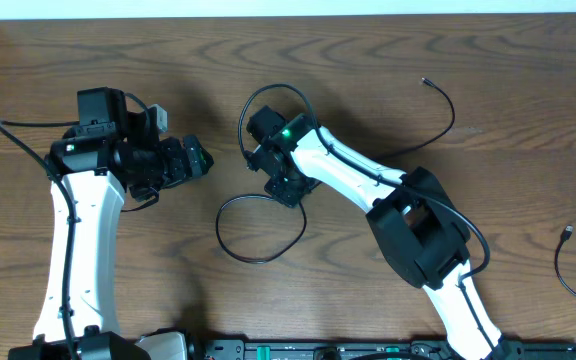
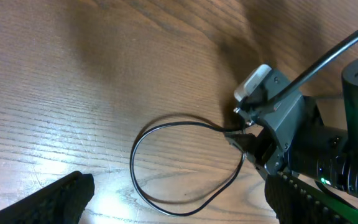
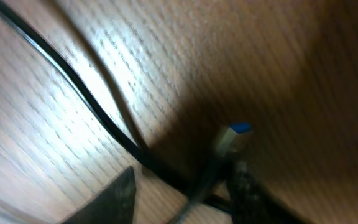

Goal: Untangle cables

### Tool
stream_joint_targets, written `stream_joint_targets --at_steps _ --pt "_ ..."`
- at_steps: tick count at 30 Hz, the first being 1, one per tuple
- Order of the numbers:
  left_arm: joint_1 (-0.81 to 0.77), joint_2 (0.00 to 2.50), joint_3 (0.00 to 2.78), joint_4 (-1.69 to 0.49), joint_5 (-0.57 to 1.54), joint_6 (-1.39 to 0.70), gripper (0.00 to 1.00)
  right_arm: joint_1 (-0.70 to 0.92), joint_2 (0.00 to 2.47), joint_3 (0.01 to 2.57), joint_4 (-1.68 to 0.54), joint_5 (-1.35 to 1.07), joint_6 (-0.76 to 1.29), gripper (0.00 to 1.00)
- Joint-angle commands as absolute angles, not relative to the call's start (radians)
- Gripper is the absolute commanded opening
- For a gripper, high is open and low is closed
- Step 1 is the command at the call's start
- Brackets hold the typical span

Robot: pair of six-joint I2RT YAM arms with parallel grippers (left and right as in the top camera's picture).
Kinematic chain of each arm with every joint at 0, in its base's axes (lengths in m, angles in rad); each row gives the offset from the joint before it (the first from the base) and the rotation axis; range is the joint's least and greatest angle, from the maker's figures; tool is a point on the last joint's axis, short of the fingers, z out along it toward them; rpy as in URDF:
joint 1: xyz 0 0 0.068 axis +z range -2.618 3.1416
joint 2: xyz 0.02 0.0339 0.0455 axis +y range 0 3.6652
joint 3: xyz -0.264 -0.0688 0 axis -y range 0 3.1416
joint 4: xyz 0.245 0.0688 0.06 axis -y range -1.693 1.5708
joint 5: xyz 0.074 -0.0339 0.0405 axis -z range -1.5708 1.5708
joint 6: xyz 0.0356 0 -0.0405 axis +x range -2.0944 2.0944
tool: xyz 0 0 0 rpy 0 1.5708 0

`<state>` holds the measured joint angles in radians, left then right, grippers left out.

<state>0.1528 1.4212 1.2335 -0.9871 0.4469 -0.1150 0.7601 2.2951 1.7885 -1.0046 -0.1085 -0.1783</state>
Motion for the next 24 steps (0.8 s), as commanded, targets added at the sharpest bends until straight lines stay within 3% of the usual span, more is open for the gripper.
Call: stream_joint_targets --at_steps 1,2,3,11,24 --pt "0.157 1.417 1.235 -0.990 0.461 -0.109 0.94 0.758 2.375 1.763 -1.011 -0.141 -0.181 0.12" --pt "0.157 1.417 1.235 -0.990 0.461 -0.108 0.94 0.758 2.375 1.763 -1.015 -0.141 -0.180 0.02" --pt "0.157 1.417 1.235 -0.991 0.461 -0.108 0.94 0.757 2.375 1.763 -1.020 -0.137 -0.166 0.01" --pt "0.157 1.417 1.235 -0.998 0.460 -0.105 0.94 0.731 2.358 1.769 -1.018 0.034 0.023 0.01" --pt "0.157 1.417 1.235 -0.998 0.461 -0.105 0.94 0.555 2.045 1.842 -1.082 0.088 0.047 0.01"
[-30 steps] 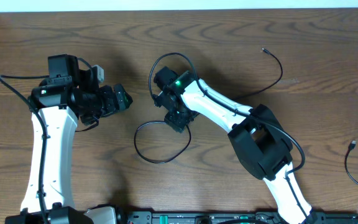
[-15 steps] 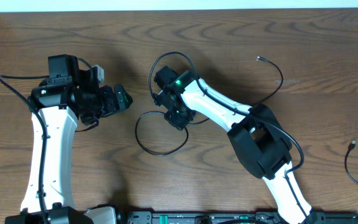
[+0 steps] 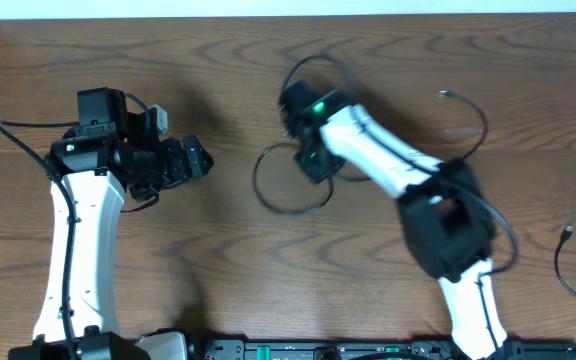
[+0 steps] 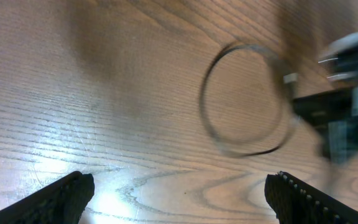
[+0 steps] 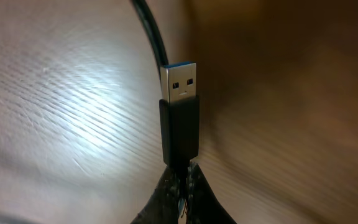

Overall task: Untangle cables
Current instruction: 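Drag the black cable to the far right edge with the right gripper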

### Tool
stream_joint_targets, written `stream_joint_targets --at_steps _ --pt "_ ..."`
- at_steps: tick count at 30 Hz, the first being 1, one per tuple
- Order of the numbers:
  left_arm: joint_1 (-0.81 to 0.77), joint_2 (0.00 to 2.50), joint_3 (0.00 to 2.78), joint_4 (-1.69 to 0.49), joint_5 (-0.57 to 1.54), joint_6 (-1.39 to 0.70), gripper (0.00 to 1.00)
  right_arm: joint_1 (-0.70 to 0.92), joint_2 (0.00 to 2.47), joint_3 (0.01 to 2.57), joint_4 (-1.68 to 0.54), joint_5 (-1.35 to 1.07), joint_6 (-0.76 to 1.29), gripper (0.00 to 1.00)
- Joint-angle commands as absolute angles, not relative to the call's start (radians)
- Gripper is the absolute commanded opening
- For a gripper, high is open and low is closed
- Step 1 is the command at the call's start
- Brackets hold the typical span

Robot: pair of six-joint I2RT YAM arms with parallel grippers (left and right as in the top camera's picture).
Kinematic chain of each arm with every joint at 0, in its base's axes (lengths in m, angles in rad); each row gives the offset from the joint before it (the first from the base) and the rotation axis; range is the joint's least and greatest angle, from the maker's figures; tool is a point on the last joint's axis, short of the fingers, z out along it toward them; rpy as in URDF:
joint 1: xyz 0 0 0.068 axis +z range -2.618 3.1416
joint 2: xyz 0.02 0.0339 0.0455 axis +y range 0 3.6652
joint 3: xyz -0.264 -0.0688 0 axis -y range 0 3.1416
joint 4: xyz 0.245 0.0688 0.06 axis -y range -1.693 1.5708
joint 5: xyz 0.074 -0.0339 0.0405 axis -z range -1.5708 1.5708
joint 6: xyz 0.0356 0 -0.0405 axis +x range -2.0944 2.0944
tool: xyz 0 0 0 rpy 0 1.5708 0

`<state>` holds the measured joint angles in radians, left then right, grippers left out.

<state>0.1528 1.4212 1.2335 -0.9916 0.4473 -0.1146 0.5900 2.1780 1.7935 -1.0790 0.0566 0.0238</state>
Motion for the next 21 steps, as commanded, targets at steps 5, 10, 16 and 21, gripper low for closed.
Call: stream_joint_targets --at_steps 5,10,16,21 --pt "0.157 1.417 1.235 -1.000 0.461 -0.105 0.94 0.446 1.893 1.849 -1.081 0.088 0.047 0.01" --pt "0.157 1.417 1.235 -1.007 0.461 -0.105 0.94 0.307 1.774 1.851 -1.078 0.099 0.036 0.01" --pt "0.157 1.417 1.235 -1.007 0.464 -0.106 0.94 0.121 1.723 1.851 -1.086 0.099 0.035 0.01" --pt "0.157 1.417 1.235 -1.009 0.464 -0.106 0.94 -0.057 1.728 1.851 -1.060 0.100 -0.006 0.01"
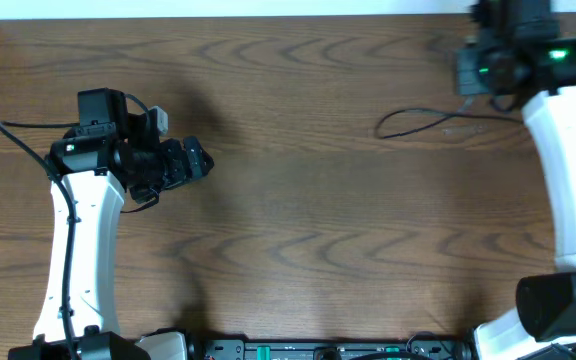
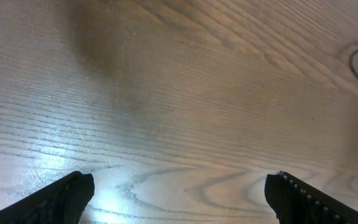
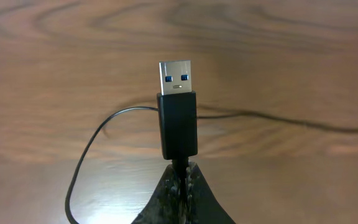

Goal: Untangle cables

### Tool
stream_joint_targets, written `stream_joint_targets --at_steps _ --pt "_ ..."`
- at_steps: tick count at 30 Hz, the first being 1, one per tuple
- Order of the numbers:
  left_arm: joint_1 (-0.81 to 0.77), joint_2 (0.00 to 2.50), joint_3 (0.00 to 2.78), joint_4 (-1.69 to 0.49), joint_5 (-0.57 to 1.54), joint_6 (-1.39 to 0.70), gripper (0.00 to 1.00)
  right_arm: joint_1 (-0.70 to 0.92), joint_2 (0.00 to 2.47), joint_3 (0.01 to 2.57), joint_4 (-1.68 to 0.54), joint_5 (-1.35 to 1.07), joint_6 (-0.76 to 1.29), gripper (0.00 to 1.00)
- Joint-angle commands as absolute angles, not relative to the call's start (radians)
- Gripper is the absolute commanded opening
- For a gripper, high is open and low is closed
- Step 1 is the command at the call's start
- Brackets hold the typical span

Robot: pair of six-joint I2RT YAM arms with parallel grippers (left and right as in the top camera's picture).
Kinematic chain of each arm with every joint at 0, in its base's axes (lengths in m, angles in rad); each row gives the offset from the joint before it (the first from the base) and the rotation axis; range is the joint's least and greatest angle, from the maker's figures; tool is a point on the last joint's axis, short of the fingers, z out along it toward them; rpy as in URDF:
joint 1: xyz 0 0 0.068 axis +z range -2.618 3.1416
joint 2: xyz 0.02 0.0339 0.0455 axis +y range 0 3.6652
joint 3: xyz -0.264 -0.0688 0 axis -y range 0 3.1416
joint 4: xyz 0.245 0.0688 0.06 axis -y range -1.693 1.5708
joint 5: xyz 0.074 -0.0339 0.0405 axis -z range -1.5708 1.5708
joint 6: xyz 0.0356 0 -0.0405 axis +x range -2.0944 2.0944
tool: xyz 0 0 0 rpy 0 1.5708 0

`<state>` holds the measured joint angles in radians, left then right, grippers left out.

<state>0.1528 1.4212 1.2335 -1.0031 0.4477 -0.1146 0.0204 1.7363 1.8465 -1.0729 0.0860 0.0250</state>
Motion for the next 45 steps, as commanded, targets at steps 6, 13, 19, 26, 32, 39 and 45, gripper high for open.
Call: stream_joint_targets --at_steps 6,13,19,26,32,39,45 --pt "0.157 1.417 1.235 -1.009 0.464 -0.106 0.94 -0.307 1.735 1.851 -0.961 0.111 -0.009 0.01" --pt "0.157 1.417 1.235 -1.008 0.464 -0.106 0.94 -0.512 1.745 1.851 -0.885 0.174 0.000 0.01" --pt "0.156 1.417 1.235 -1.009 0.501 -0.105 0.94 -0.609 1.794 1.851 -0.843 0.177 0.028 0.01" --pt "0.153 1.417 1.235 -1.016 0.619 -0.086 0.94 -0.664 1.954 1.851 -0.830 0.254 0.112 0.01" --pt "0.115 1.417 1.235 -1.029 0.618 -0.083 0.94 -0.705 2.130 1.893 -0.863 0.225 0.158 0.01" --pt "0.040 1.417 1.235 -1.027 0.618 -0.083 0.94 -0.746 2.363 2.162 -1.082 0.176 0.187 0.01" --pt "-0.009 1.417 1.235 -1.026 0.618 -0.083 0.94 -0.773 2.513 2.481 -1.279 0.040 0.205 0.01"
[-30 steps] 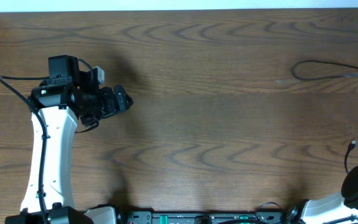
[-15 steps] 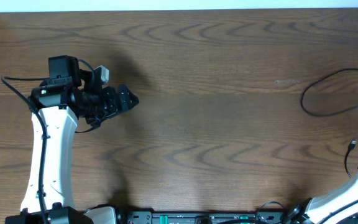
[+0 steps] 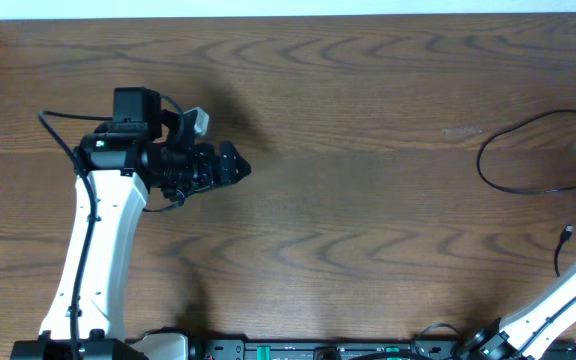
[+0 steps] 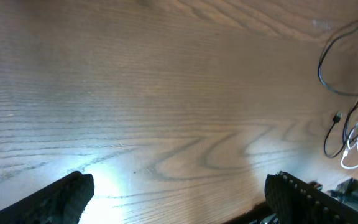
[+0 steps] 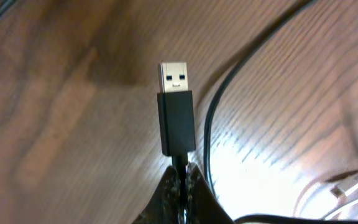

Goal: Untangle cables

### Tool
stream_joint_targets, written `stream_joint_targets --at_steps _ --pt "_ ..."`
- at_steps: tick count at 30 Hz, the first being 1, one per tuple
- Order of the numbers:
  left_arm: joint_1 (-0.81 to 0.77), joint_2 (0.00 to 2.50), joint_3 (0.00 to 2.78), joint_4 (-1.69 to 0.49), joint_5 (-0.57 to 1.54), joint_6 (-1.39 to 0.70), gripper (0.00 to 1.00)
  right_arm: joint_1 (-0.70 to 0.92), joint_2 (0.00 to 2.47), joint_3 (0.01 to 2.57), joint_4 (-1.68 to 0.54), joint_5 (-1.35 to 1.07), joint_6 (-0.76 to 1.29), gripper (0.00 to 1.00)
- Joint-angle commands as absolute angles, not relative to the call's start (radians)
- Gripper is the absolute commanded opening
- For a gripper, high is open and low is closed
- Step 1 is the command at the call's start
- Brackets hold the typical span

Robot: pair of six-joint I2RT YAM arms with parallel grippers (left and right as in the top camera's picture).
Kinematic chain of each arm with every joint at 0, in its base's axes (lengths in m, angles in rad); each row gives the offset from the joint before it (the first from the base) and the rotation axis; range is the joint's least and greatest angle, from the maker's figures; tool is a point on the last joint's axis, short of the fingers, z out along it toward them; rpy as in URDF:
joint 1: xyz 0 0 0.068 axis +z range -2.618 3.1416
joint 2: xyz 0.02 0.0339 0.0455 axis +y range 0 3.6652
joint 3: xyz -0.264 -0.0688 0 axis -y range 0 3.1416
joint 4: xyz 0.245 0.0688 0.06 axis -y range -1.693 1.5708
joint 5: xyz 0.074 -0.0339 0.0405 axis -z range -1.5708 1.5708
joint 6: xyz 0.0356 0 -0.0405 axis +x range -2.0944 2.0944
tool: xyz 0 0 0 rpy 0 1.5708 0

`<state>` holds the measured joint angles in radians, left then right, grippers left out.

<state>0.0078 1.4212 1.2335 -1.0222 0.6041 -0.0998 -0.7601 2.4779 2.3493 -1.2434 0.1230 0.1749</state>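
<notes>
A black cable (image 3: 513,150) lies in a loop at the table's far right, also showing in the left wrist view as black cable (image 4: 344,59). Its black USB plug (image 5: 177,118) stands upright above my right gripper (image 5: 180,180), which is shut on the cord just under the plug. That gripper is beyond the overhead view's right edge; only a white arm link (image 3: 568,295) shows. My left gripper (image 3: 236,166) hangs open over bare wood left of centre, its fingers (image 4: 48,199) wide apart with nothing between them.
A second thin black cable end (image 3: 565,235) lies near the right edge. A white cable (image 4: 355,142) is bunched beside it, by the table's front right corner. Another black cord (image 5: 229,93) runs past the held plug.
My right gripper, still shut on the USB plug, has gone from the table's top right to beyond the right edge, and the cable's loop now lies farther right. My left arm has shifted right.
My right gripper was down among black cable loops at the table's middle. Then it held the USB plug with the loops a little up and right. Later it was at the top right corner with the cable behind it, and now the cable lies at the far right.
</notes>
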Motion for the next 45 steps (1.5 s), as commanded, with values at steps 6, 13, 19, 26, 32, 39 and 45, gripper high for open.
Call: stream_joint_targets --at_steps 6,13,19,26,32,39,45 --pt "-0.028 1.417 1.235 -1.016 0.618 -0.091 0.94 -0.797 2.538 2.646 -1.317 -0.147 0.210 0.01" --pt "-0.062 1.417 1.235 -1.016 0.618 -0.090 0.94 -0.810 2.537 2.786 -1.325 -0.236 0.228 0.01" --pt "-0.085 1.417 1.235 -1.009 0.618 -0.090 0.94 -0.860 2.531 2.836 -1.409 0.027 0.440 0.01" --pt "-0.087 1.417 1.235 -1.011 0.619 -0.091 0.94 -1.024 2.531 2.836 -1.411 -0.112 0.461 0.01" --pt "-0.087 1.417 1.235 -1.010 0.636 -0.092 0.94 -1.075 2.531 2.835 -1.406 -0.162 0.433 0.01" --pt "-0.087 1.417 1.235 -1.009 0.659 -0.093 0.94 -0.999 2.531 2.835 -1.371 -0.175 0.392 0.01" --pt "-0.087 1.417 1.235 -1.010 0.659 -0.090 0.94 -0.878 2.543 2.826 -1.337 -0.195 0.297 0.01"
